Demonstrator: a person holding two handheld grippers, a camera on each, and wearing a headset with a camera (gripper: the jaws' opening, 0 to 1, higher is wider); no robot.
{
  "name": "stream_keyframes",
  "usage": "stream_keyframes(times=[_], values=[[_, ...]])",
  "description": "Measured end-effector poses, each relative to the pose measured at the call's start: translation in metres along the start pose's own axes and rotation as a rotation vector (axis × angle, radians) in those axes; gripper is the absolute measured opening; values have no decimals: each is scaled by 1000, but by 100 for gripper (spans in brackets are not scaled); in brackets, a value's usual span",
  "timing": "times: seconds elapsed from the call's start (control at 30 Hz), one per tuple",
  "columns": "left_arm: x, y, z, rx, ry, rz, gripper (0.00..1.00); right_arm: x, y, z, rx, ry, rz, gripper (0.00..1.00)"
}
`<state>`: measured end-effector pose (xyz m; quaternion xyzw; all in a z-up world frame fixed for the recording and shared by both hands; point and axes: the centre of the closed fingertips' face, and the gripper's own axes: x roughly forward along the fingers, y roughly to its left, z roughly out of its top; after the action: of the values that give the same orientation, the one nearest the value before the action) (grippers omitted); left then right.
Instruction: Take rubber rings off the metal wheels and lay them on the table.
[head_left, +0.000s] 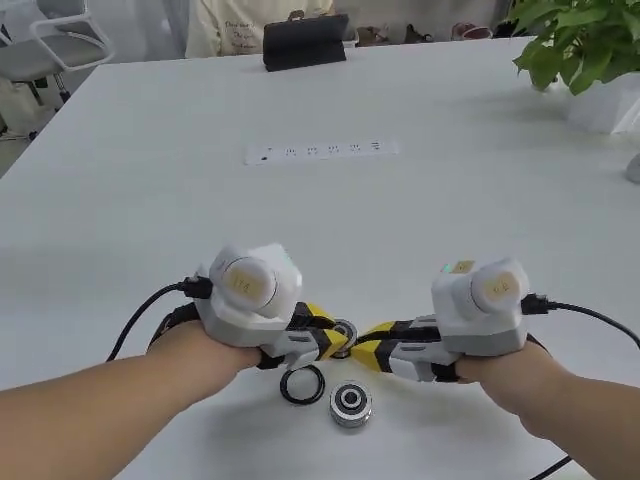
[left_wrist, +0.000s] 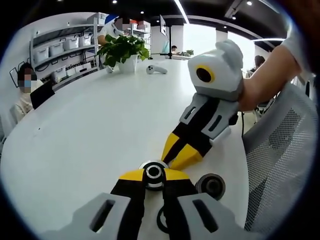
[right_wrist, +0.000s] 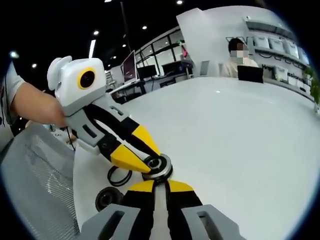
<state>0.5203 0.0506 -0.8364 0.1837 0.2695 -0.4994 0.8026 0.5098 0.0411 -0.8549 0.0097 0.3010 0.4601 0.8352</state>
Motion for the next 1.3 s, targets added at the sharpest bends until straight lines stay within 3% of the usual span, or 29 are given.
stream_keyframes(times=[0.07, 0.17, 0.4, 0.5, 0.53, 0.57, 1.07, 1.3], values=[[0, 0, 0, 1, 0, 4, 7, 0, -2, 0, 55, -6, -4, 0], [0, 0, 0, 2, 2, 9, 7, 0, -3, 0, 77, -5, -5, 0], [0, -1, 0, -2, -1, 18, 7, -5, -5, 1, 397, -95, 15, 0], [-1, -1, 0, -2, -3, 20, 7, -8, -7, 7, 474, -145, 19, 0], [-1, -1, 0, -1, -3, 19, 7, -10, -11, 9, 463, -160, 15, 0], [-1, -1, 0, -1, -4, 19, 7, -10, -7, 9, 512, -154, 38, 0], [1, -1, 0, -10, -2, 41, 7, -10, -2, 16, 513, -180, 47, 0], [1, 0, 0, -20, 4, 48, 7, -8, 3, 20, 470, -172, 53, 0]])
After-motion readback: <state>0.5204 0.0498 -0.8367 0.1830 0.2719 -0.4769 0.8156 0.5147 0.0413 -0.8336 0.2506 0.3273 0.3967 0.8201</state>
